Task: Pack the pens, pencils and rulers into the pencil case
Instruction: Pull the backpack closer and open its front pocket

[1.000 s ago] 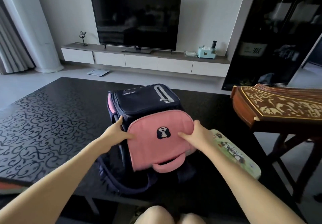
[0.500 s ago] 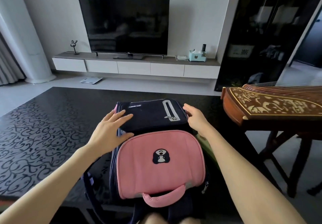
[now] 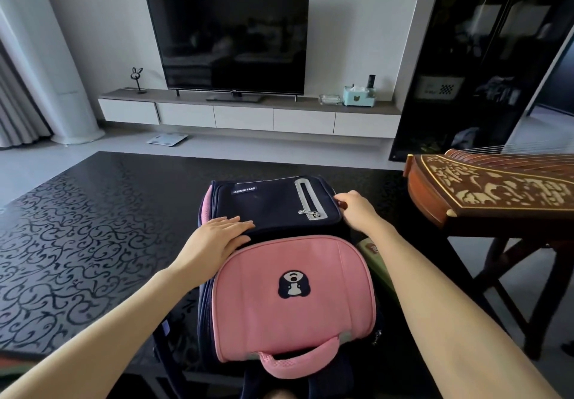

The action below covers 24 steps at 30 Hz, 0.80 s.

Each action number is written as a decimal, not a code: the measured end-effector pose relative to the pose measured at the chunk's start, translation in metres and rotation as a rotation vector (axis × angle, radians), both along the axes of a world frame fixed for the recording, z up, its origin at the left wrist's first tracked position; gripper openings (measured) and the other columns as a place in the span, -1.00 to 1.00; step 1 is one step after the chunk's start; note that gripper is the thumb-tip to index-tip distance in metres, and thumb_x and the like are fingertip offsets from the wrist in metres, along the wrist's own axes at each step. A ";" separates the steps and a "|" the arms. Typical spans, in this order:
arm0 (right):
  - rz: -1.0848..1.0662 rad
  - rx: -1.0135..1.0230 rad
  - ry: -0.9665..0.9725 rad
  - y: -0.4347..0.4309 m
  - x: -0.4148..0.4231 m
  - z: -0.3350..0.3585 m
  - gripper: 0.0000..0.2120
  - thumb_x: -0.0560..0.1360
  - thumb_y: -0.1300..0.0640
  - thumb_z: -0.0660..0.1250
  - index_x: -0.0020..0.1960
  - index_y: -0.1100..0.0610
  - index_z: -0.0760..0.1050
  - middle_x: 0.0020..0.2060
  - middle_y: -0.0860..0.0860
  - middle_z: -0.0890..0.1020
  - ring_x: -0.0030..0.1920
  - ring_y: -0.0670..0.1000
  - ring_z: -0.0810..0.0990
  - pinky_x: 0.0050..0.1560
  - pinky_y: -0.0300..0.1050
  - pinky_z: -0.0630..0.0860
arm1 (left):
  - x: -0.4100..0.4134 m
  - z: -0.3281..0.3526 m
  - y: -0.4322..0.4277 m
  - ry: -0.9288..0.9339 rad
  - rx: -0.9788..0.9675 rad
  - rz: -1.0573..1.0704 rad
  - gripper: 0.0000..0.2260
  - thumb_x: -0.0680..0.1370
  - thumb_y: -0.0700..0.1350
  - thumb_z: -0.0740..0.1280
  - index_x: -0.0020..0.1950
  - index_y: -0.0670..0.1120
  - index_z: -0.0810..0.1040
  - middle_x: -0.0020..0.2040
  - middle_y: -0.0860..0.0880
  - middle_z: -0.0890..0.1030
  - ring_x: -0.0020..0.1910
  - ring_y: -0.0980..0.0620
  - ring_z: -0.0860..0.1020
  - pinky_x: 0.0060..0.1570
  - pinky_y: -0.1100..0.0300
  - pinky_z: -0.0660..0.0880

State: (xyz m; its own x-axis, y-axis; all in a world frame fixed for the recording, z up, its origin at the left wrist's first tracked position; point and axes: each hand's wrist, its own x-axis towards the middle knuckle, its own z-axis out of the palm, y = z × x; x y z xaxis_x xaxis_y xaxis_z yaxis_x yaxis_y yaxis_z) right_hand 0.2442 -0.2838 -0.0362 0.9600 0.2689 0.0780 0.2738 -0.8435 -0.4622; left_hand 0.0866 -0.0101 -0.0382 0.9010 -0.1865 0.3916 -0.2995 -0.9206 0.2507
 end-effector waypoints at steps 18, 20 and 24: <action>0.103 -0.137 -0.673 0.090 -0.174 0.015 -0.77 0.07 0.38 0.43 -0.56 0.16 0.43 -0.46 0.03 0.44 -0.39 0.10 0.43 -0.35 -0.10 0.29 | -0.014 0.000 -0.026 -0.069 -0.150 0.204 -0.79 0.53 0.10 0.24 -0.05 0.03 0.60 -0.29 0.05 0.65 -0.32 0.00 0.55 -0.35 0.22 0.31; 0.164 -0.035 -0.699 0.091 -0.171 0.004 -0.82 0.30 0.20 0.44 -0.45 0.13 0.53 -0.36 0.00 0.51 -0.30 0.08 0.46 -0.24 -0.06 0.33 | -0.020 0.006 -0.024 -0.036 -0.235 0.194 -0.83 0.49 0.03 0.35 0.05 0.05 0.61 -0.10 0.09 0.69 -0.17 0.04 0.61 -0.23 0.34 0.34; 0.078 0.186 -0.705 0.046 -0.146 0.001 -0.75 0.49 -0.01 0.22 -0.05 0.04 0.64 -0.05 0.00 0.62 -0.02 0.06 0.56 0.10 0.06 0.36 | -0.034 0.009 -0.031 -0.368 -0.143 0.265 -0.88 0.40 -0.04 0.43 -0.21 -0.09 0.60 -0.24 -0.02 0.61 -0.27 -0.06 0.53 -0.15 0.29 0.33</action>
